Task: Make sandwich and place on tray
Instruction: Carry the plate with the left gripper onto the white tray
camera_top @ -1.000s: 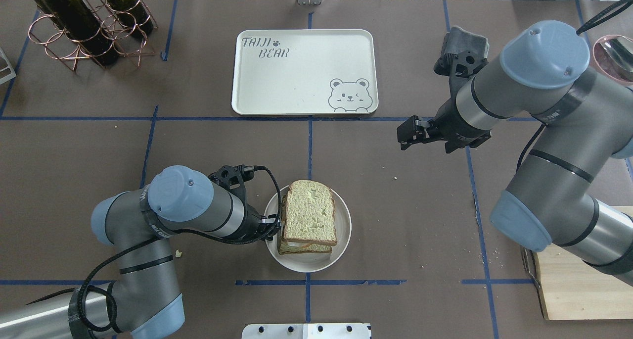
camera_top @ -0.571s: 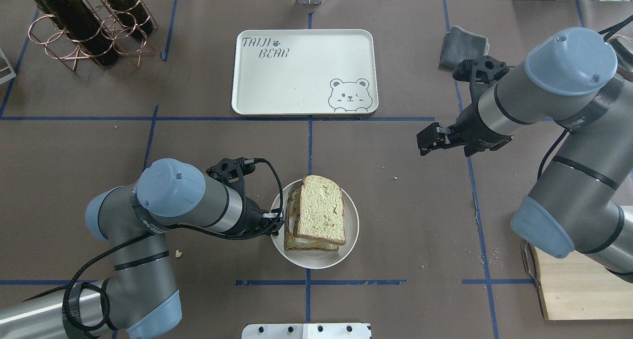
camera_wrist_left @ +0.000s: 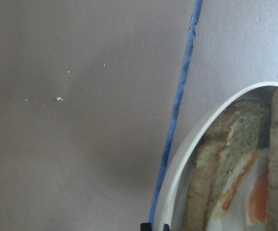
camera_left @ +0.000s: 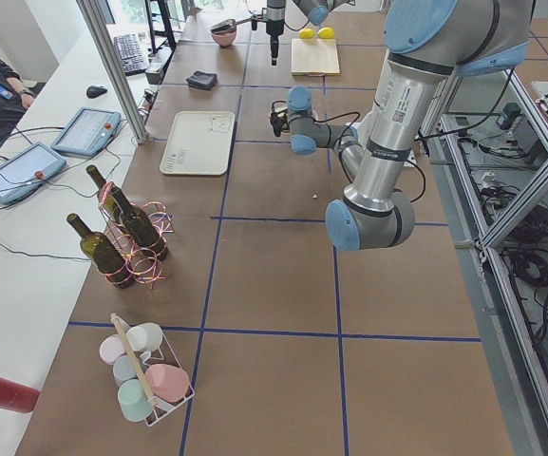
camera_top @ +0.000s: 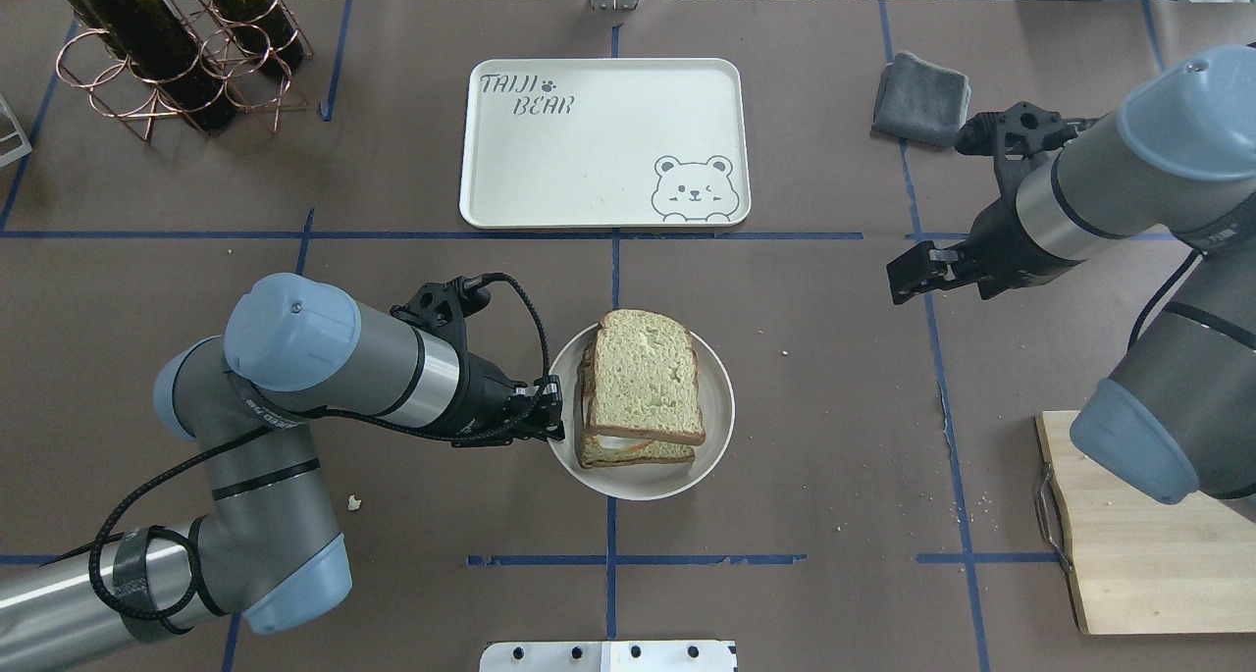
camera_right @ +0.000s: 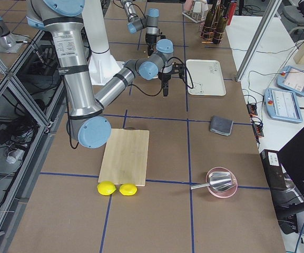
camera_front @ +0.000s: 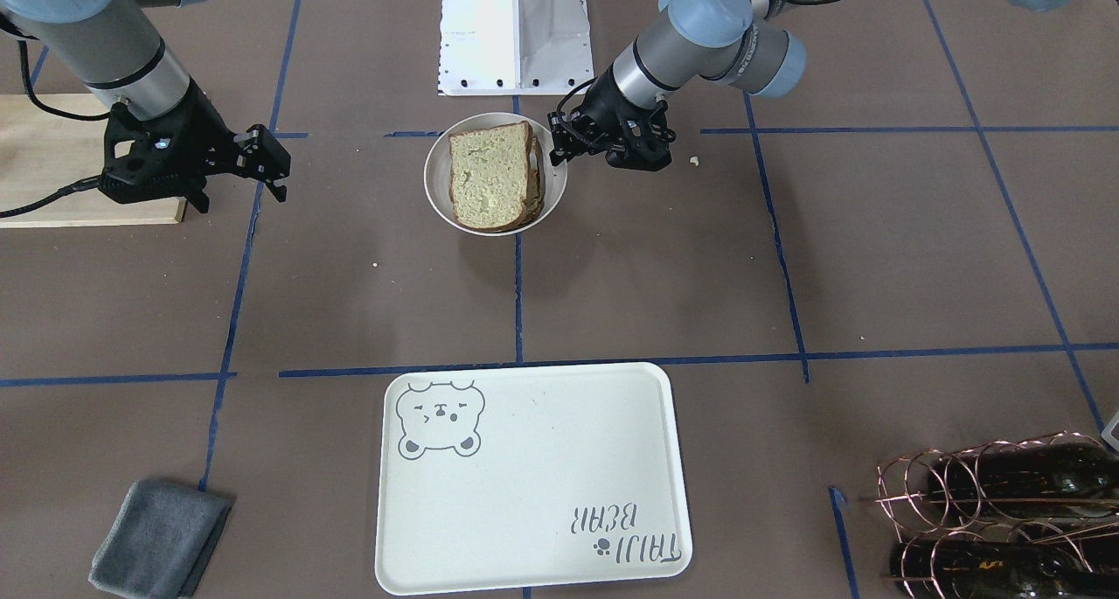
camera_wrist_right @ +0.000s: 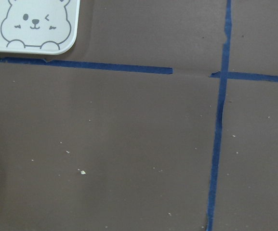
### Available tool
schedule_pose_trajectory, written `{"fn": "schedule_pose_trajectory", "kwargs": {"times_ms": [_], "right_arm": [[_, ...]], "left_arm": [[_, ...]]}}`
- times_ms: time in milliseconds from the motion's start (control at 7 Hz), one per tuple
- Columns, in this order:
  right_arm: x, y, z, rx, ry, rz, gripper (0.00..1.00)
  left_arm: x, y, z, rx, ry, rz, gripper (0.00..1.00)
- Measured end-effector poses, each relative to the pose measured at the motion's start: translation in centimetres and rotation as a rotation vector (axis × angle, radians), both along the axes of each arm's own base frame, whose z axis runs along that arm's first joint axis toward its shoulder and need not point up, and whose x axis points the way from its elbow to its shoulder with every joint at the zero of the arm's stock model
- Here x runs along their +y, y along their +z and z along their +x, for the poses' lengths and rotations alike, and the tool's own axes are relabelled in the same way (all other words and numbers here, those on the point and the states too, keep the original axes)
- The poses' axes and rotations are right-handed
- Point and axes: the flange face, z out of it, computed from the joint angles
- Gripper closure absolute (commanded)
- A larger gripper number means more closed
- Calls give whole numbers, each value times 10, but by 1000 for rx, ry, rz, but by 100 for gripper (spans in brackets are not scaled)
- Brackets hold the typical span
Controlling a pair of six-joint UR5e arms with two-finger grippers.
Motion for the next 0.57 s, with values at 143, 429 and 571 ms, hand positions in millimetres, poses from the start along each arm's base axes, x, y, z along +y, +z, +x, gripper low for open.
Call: {"fn": "schedule_pose_trajectory", "kwargs": {"times_ms": [143,429,571], "right_arm": [[-3,18,21,11,-28,12,0],[-13,66,74,56,-68,45,0],[-20,94,104,90,-84,65,0]], "left_arm": [[-17,3,-6,6,-51,-94,100],[-60,7,-19,4,-168,-278,100],[-87,6,-17,0,-232,-358,100]]}}
